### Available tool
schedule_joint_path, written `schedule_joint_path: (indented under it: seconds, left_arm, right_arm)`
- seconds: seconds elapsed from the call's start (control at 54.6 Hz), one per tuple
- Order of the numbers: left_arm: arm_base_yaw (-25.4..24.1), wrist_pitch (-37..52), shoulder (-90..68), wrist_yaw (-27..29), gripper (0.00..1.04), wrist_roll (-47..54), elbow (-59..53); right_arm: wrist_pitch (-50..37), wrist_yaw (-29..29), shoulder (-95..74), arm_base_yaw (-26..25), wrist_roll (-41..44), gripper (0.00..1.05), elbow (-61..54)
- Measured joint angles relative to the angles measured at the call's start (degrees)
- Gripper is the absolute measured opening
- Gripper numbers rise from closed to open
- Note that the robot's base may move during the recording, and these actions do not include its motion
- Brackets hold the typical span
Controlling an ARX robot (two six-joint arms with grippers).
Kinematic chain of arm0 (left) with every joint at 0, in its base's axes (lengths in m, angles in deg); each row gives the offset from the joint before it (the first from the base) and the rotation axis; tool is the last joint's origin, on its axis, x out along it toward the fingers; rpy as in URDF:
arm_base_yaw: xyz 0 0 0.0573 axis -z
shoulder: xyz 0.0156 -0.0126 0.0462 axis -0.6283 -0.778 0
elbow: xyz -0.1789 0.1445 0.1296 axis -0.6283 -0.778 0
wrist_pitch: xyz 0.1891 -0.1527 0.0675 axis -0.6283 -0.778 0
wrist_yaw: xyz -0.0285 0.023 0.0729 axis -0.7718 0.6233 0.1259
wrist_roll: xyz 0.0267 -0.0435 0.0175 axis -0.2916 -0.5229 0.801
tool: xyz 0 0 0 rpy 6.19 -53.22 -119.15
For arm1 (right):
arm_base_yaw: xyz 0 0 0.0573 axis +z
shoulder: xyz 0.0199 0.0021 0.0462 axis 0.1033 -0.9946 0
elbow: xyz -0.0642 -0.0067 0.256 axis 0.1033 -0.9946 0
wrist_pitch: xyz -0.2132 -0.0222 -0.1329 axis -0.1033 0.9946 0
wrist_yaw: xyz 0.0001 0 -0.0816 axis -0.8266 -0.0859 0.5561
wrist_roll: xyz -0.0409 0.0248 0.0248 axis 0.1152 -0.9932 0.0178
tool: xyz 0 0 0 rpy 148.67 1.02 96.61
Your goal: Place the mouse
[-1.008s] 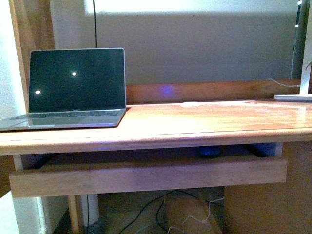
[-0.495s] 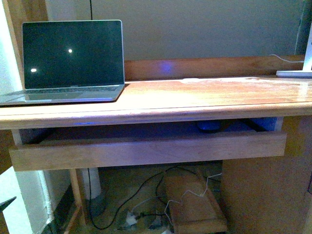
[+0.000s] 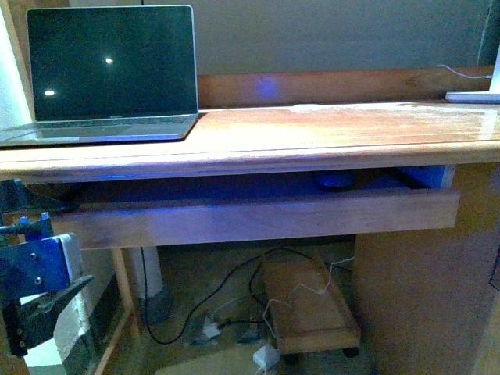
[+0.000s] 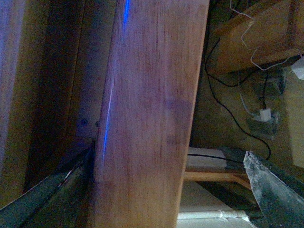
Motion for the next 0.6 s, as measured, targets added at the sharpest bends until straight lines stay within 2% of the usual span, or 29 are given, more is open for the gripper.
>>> schedule_joint_path:
  seconds: [0.22, 0.312, 0.44, 0.605]
  left_arm:
    - [0.0, -0.8, -6.6, -0.2, 0.97, 3.4, 7.1]
    - [0.0, -3.3, -7.3, 1.8, 0.97, 4.5, 8.0]
    - [0.7, -14.3, -3.7, 5.6, 0.97, 3.1, 6.9]
    - [1.7, -30.6, 6.4, 4.0, 0.97, -6.9, 3.1]
  right_arm:
    - [0.0, 0.0, 0.0, 0.0, 0.0, 0.97, 0.0]
    - [0.0, 0.0, 0.0, 0.0, 0.0, 0.97, 0.0]
    - [0.0, 0.0, 0.0, 0.0, 0.0, 0.97, 0.0]
    - [0.0, 0.0, 0.0, 0.0, 0.0, 0.97, 0.0]
